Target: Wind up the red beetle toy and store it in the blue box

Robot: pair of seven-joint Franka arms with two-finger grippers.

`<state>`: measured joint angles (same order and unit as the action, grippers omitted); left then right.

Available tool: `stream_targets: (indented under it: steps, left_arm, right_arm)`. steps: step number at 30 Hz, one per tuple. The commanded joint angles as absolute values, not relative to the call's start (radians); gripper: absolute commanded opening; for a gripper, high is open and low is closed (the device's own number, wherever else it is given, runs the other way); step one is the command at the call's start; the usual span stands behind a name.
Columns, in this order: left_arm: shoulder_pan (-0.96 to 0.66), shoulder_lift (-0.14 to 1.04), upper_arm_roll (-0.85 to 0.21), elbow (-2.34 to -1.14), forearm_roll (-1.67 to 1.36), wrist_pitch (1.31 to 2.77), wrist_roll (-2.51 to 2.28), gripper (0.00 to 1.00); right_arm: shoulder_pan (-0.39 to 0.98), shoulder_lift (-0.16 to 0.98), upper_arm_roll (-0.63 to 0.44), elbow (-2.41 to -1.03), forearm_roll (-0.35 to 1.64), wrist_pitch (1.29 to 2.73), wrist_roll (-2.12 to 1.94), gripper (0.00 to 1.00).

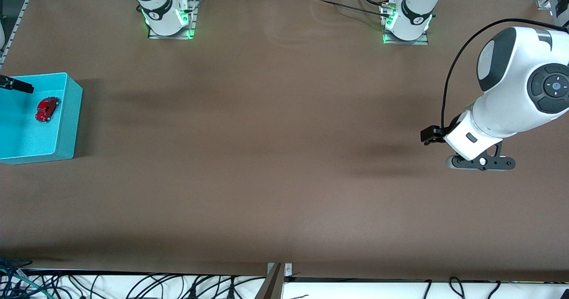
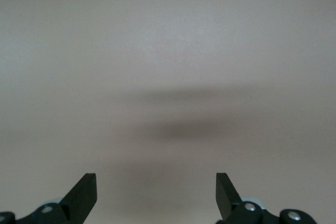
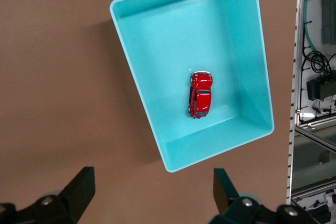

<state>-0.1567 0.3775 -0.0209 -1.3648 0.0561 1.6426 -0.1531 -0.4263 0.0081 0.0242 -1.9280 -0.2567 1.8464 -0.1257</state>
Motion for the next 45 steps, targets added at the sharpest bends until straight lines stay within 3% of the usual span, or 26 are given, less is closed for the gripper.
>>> stream_targets:
  steps: [1, 45]
  left_arm:
    - [-0.155, 0.374, -0.015, -1.361, 0.028, 1.637, -0.149, 1.0]
    - [-0.155, 0.374, -0.015, -1.359, 0.028, 1.637, -0.149, 1.0]
  right_arm:
    - [-0.405, -0.054, 0.028, -1.95, -0.19, 1.821, -0.112, 1.0]
    - [-0.077, -0.092, 0.032, -1.876, 0.025, 1.77, 0.247, 1.0]
